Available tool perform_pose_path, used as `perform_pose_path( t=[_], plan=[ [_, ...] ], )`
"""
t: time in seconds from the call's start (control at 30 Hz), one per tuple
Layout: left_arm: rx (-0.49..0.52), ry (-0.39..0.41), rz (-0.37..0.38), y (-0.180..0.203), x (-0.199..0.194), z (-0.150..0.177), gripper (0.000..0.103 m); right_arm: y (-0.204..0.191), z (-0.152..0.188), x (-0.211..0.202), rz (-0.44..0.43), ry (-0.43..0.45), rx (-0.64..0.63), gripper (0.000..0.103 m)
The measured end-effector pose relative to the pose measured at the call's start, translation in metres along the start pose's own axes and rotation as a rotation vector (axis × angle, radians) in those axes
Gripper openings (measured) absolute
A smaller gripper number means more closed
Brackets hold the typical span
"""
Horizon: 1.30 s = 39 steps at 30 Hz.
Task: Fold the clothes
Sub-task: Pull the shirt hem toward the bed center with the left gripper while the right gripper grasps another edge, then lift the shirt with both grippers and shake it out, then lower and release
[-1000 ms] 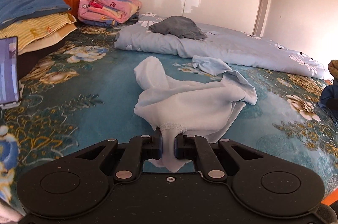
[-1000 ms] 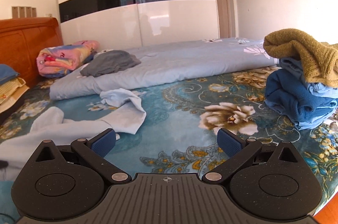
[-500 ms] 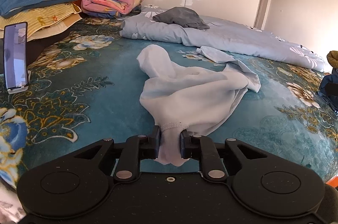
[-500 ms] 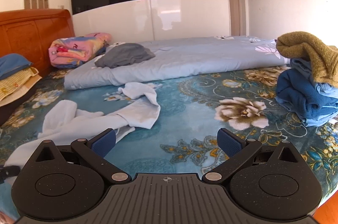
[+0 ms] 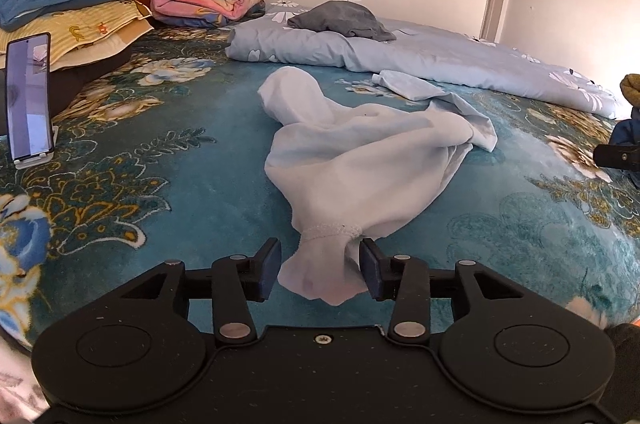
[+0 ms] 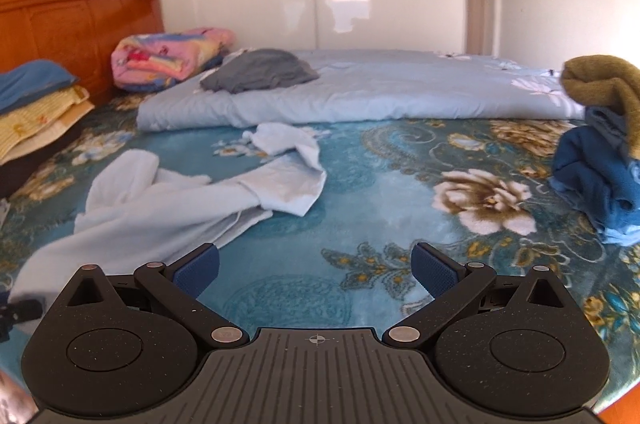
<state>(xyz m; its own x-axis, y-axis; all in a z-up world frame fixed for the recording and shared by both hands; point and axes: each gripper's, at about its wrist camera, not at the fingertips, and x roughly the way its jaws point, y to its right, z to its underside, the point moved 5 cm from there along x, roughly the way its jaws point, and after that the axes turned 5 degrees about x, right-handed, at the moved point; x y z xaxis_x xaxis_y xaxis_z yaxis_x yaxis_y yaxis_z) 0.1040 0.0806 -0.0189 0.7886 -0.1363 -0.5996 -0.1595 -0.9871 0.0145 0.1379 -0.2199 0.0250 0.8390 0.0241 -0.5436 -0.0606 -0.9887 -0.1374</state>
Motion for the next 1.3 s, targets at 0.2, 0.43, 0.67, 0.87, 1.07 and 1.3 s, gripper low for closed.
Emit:
perform_pose_path(
  t=[0.2, 0.43, 0.67, 0.87, 1.07, 1.3],
  plan=[
    [0.002, -0.015, 0.011, -0.001, 0.015, 0.007, 0.043, -0.014, -0.013, 0.038, -0.052, -0.050, -0.084, 0.095],
    [-0.024, -0.033, 0.039, -0.009, 0.032, 0.011, 0.047, -0.038, -0.023, 0.103, -0.058, -0.145, -0.235, 0.062],
    [-0.025, -0.028, 0.055, -0.013, 0.043, 0.005, 0.047, -0.058, -0.023, 0.157, -0.084, -0.214, -0.323, 0.050],
    [-0.043, -0.017, 0.067, -0.018, 0.052, 0.000, 0.045, -0.070, -0.023, 0.186, -0.079, -0.222, -0.377, 0.041],
    [-0.095, 0.016, 0.054, -0.028, 0.053, -0.008, 0.024, -0.074, -0.034, 0.198, -0.095, -0.204, -0.328, 0.021],
    [-0.086, 0.123, -0.001, -0.039, 0.037, -0.043, 0.016, -0.066, -0.071, 0.177, -0.098, -0.078, -0.225, 0.006]
  ],
)
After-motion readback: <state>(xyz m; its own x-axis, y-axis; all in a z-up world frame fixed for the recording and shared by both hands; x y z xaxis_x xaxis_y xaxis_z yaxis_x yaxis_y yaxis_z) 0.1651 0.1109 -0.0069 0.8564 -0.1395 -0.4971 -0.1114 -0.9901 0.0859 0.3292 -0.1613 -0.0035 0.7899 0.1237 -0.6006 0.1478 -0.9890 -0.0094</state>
